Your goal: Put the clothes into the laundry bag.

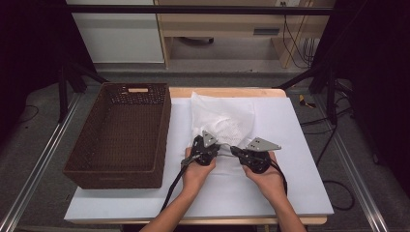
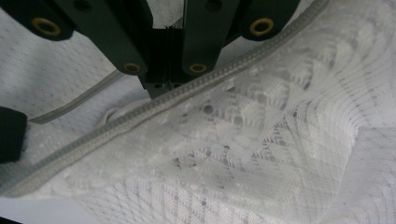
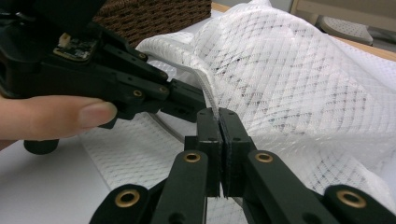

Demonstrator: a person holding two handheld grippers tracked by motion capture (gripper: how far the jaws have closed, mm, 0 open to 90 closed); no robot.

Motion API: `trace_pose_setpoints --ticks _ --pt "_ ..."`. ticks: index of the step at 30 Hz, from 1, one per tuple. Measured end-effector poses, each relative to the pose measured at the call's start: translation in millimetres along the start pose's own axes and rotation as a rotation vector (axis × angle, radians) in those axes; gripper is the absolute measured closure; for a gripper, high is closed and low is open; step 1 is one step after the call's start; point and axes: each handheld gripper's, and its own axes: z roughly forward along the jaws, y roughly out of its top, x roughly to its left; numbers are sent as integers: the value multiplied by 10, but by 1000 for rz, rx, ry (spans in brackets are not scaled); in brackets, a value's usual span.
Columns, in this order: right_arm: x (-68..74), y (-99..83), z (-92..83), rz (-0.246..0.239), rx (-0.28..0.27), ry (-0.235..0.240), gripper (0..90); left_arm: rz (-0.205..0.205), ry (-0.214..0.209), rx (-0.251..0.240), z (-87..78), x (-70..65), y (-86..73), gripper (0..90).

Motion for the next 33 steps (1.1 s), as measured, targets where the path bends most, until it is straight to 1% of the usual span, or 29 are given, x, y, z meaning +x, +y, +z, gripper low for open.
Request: trace_pose_setpoints --ticks 4,5,7,9,10,11,12,13,14,16,17,19,20,21,22,23,24,25,26,27,28,29,30,31,32,33 --pt "-10 4 -12 4 -8 -5 890 10 -6 -5 -69 -18 -14 900" --pt "-17 3 -15 3 -10 -7 890 12 -9 -10 -111 -35 -21 900" --pt "-18 4 -17 6 -10 -7 890 12 -13 -15 -131 -44 -23 900" --pt "-20 8 -21 6 -17 -8 889 20 -21 -22 -197 -70 -26 900" --pt "-20 8 -21 6 -17 -8 889 20 -21 -22 -197 -70 -26 900" --pt "-20 9 -22 3 -19 -9 890 23 -27 -25 -242 -85 -28 900" --pt "-19 10 -23 3 -20 -9 890 23 -27 -25 -242 -85 -28 900" --pt "-17 10 -25 5 -20 -9 890 26 -35 -35 -314 -112 -42 900" --pt "-17 10 -25 5 -20 -9 890 26 -35 -35 -314 -112 -42 900" --pt "-18 12 -27 3 -23 -10 890 35 -42 -46 -415 -134 -62 900" --pt "-20 14 -29 3 -24 -10 889 41 -43 -56 -492 -141 -73 891" --pt "-21 17 -32 2 -26 -10 890 54 -32 -78 -616 -137 -86 873" --pt "-21 17 -32 2 -26 -10 890 54 -32 -78 -616 -137 -86 856" --pt "-21 18 -34 3 -26 -9 889 64 -18 -88 -667 -131 -90 856" --pt "-19 24 -40 5 -28 -7 890 77 1 -96 -716 -119 -92 776" --pt "-19 24 -40 5 -28 -7 890 84 23 -109 -755 -105 -94 776" --pt "-16 35 -52 14 -34 -3 889 100 60 -121 -808 -58 -93 692" --pt "-18 42 -60 9 -41 -3 889 103 72 -126 -813 -32 -92 655" --pt "-18 42 -60 9 -41 -3 889 103 72 -126 -813 -32 -92 617" --pt "-14 49 -69 15 -45 -2 889 115 89 -123 -802 0 -94 617" --pt "-17 51 -76 15 -50 -1 889 129 102 -117 -780 22 -98 575" --pt "-19 52 -86 21 -52 0 889 142 118 -106 -723 45 -107 531" --pt "-19 52 -86 21 -52 0 889 142 118 -106 -723 45 -107 507" --pt "-23 54 -92 21 -53 0 889 154 127 -96 -682 57 -113 507" --pt "-29 56 -98 21 -58 0 889 163 138 -93 -659 62 -114 478" --pt "-31 57 -103 23 -59 1 889 178 155 -102 -622 68 -113 458"
